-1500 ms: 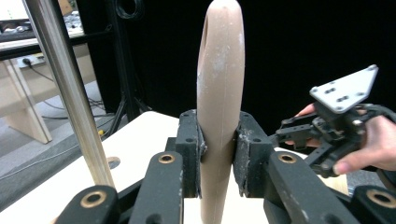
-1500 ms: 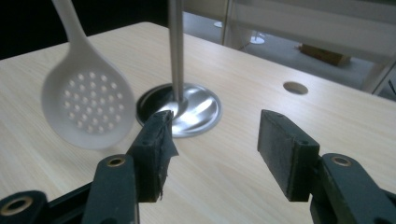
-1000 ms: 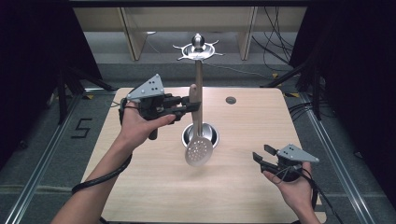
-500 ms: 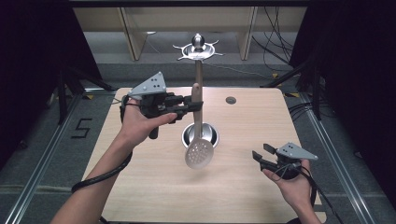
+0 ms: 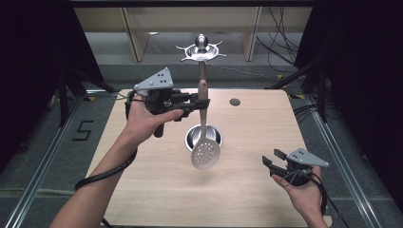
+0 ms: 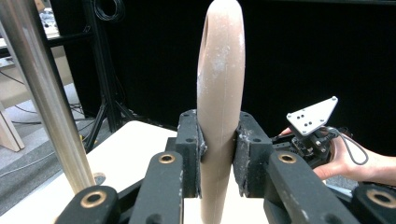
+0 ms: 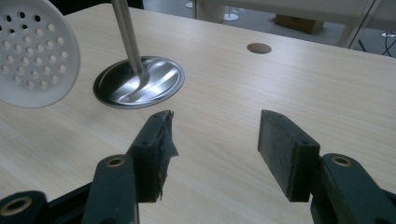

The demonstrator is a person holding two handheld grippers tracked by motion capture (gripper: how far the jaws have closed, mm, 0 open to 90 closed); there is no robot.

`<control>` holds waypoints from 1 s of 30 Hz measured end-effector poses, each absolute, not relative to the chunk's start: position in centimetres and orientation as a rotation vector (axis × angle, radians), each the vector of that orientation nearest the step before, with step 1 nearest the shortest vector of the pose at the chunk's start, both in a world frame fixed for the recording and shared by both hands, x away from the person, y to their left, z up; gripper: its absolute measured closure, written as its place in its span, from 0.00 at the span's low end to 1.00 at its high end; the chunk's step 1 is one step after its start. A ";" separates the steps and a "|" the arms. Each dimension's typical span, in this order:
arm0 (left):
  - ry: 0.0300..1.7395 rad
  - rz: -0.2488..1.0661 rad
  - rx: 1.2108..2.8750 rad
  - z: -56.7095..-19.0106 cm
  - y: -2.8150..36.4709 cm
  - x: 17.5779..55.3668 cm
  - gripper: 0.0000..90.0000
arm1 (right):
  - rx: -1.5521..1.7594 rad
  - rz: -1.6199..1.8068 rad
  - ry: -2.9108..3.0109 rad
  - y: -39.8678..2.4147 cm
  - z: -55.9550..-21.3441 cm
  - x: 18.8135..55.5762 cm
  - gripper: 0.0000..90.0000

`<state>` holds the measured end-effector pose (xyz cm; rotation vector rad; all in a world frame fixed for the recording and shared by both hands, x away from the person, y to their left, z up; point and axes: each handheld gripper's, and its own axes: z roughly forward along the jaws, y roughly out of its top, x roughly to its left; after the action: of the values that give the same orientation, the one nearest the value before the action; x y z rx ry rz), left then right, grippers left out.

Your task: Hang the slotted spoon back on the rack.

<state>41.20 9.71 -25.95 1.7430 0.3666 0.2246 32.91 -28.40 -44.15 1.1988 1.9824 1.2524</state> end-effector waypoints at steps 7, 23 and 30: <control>0.371 0.218 1.746 -25.9 9.8 41.6 0.82 | 1.260 1.257 1.952 -28.4 -44.0 32.7 0.53; 0.399 0.202 1.758 -25.7 8.9 42.6 0.82 | 1.227 1.258 1.956 -28.5 -44.1 32.9 0.52; 0.396 0.190 1.763 -25.3 8.5 42.9 0.82 | 1.238 1.288 1.948 -28.3 -44.2 33.0 0.52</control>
<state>42.92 8.46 -25.31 1.7634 0.3956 0.1903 32.97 -28.27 -44.24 1.2384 1.9480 1.2883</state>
